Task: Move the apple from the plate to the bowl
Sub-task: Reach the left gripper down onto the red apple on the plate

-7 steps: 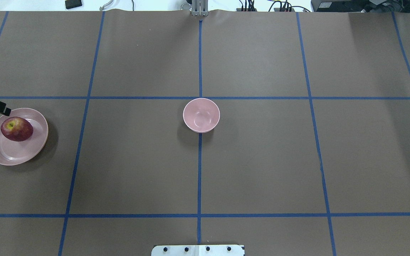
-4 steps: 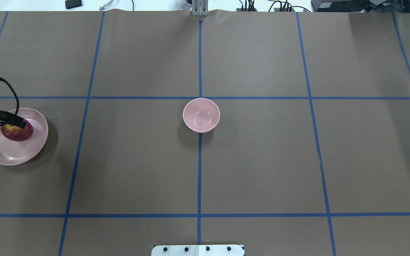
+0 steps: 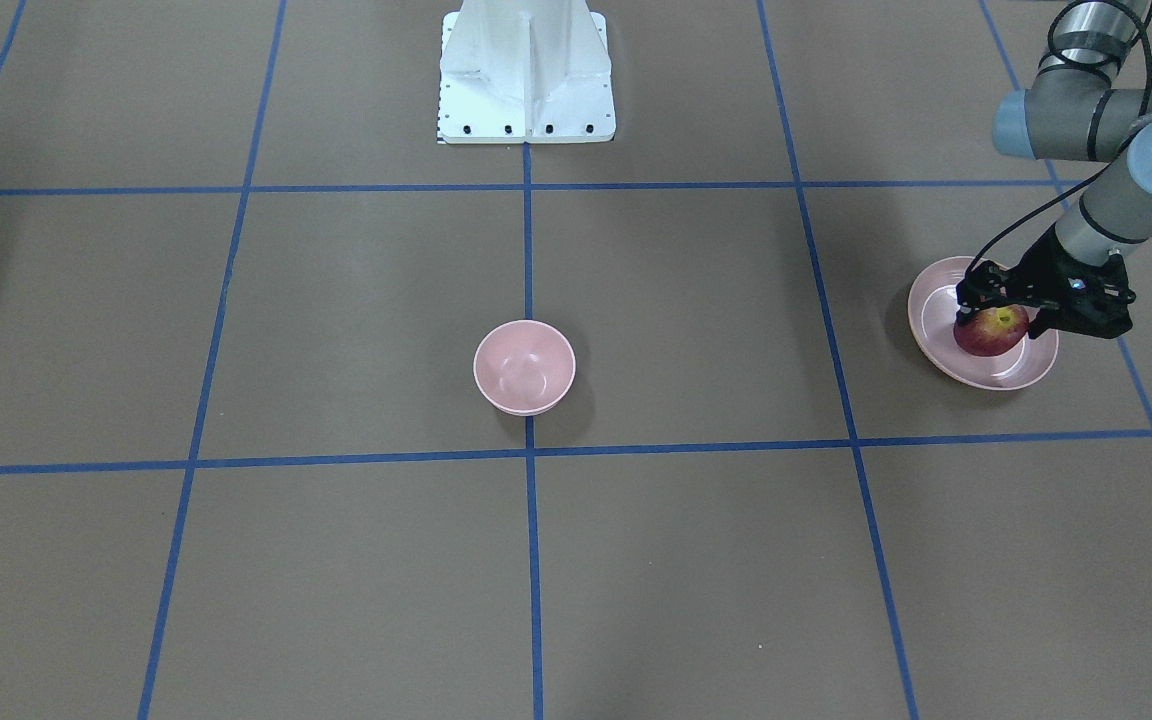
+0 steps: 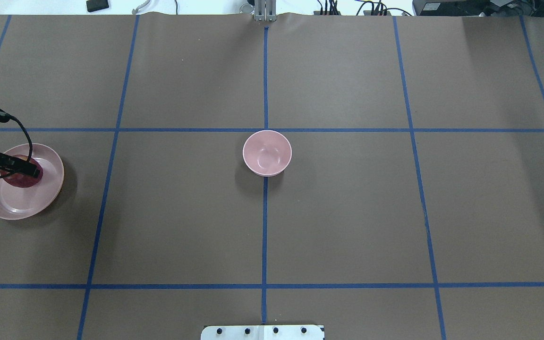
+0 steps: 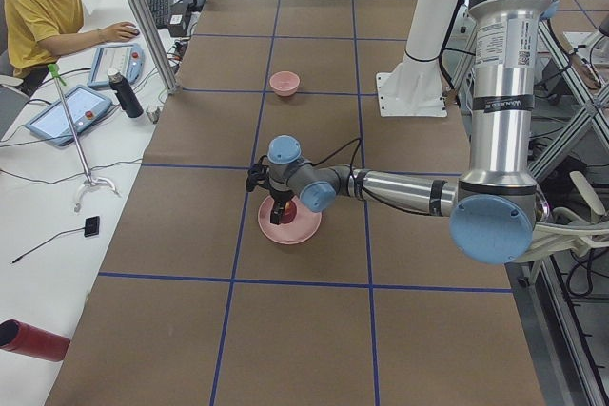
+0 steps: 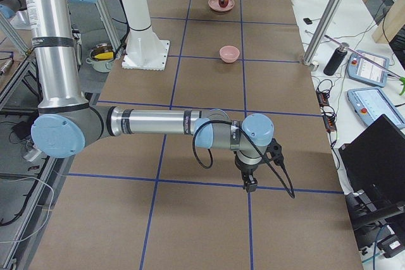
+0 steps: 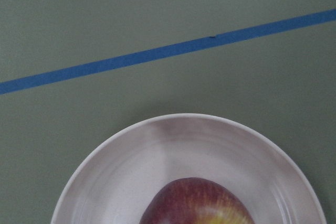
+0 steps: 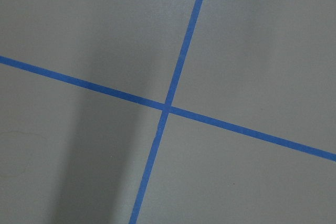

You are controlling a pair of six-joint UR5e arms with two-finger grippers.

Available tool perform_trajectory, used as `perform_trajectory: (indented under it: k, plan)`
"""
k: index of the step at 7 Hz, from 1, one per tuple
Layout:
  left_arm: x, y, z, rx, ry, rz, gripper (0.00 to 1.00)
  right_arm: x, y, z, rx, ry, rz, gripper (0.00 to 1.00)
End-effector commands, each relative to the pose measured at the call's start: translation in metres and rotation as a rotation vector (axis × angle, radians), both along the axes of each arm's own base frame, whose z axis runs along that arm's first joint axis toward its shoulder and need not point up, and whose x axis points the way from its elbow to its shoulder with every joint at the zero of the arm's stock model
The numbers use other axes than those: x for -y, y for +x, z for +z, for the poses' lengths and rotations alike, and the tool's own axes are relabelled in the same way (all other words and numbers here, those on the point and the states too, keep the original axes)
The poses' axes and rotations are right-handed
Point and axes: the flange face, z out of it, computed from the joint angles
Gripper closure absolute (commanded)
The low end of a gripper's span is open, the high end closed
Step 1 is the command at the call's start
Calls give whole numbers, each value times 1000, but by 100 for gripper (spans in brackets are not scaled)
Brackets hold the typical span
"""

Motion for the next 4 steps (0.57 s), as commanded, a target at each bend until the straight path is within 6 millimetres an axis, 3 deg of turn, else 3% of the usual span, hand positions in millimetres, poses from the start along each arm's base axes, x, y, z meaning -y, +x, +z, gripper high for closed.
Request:
perform_trajectory:
  k: [1,3,4]
  plan:
    - [-1,11,5,4,-5,18,7,0,0,1,0,-2,-1,0]
    - [-1,12,-2,-11,-1,30,83,0,0,1,0,-2,-1,0]
    - [-2,12,-24,-44,14,41,100,-1,0,1,2,-2,1,0]
